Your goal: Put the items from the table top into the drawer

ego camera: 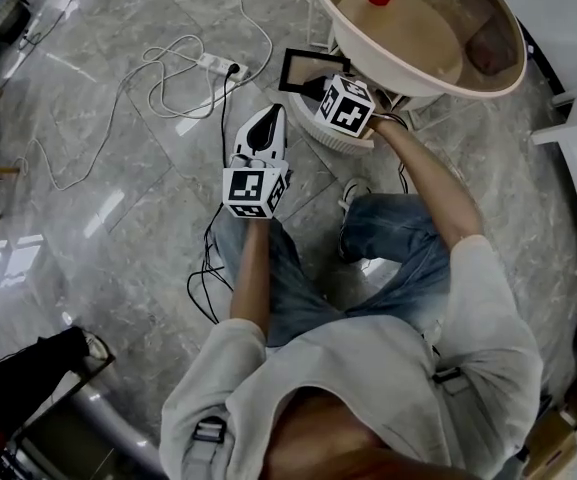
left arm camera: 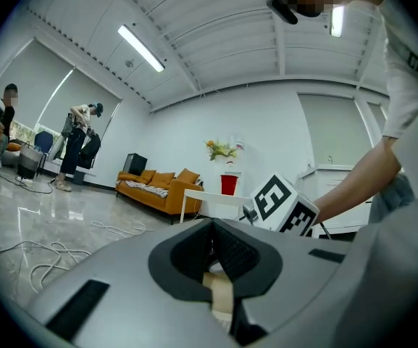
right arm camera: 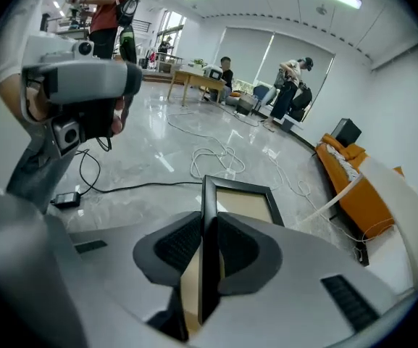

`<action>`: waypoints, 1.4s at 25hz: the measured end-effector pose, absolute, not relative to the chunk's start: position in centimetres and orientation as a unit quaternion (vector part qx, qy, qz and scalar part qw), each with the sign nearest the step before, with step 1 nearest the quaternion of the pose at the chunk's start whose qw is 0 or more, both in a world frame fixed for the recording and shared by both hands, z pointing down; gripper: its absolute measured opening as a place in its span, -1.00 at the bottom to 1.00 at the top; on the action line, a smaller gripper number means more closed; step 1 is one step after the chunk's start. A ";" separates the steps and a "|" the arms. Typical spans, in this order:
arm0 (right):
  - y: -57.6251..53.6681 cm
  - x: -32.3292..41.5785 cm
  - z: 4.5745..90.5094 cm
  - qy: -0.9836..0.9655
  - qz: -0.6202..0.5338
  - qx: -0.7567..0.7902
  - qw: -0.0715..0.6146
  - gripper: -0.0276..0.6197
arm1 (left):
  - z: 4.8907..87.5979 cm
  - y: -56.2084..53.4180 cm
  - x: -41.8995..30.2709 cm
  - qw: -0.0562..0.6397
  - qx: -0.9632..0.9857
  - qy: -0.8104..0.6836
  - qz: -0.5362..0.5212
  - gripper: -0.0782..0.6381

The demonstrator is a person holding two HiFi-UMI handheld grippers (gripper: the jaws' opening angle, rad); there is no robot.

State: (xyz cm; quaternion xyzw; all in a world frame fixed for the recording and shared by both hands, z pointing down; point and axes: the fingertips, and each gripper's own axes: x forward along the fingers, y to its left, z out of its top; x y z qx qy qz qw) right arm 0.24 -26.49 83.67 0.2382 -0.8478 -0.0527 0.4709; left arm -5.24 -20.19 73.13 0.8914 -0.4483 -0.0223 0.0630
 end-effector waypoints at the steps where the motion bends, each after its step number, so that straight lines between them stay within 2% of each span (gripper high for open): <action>1: -26.4 0.8 84.5 -0.847 -0.044 0.239 0.473 -0.64 | 73.2 -20.2 -4.9 0.064 0.892 -0.446 -0.023 -0.74; 9: -25.8 5.4 90.9 -0.836 0.028 0.258 0.482 -0.64 | 73.2 -20.8 -2.7 0.068 0.901 -0.428 -0.031 -0.74; 17: -26.3 9.5 97.0 -0.810 0.074 0.250 0.525 -0.64 | 74.1 -21.6 -2.6 0.072 0.899 -0.432 -0.022 -0.74; 35: -30.0 12.4 103.3 -0.774 0.135 0.265 0.559 -0.63 | 76.1 -23.3 -4.0 0.081 0.891 -0.446 0.000 -0.74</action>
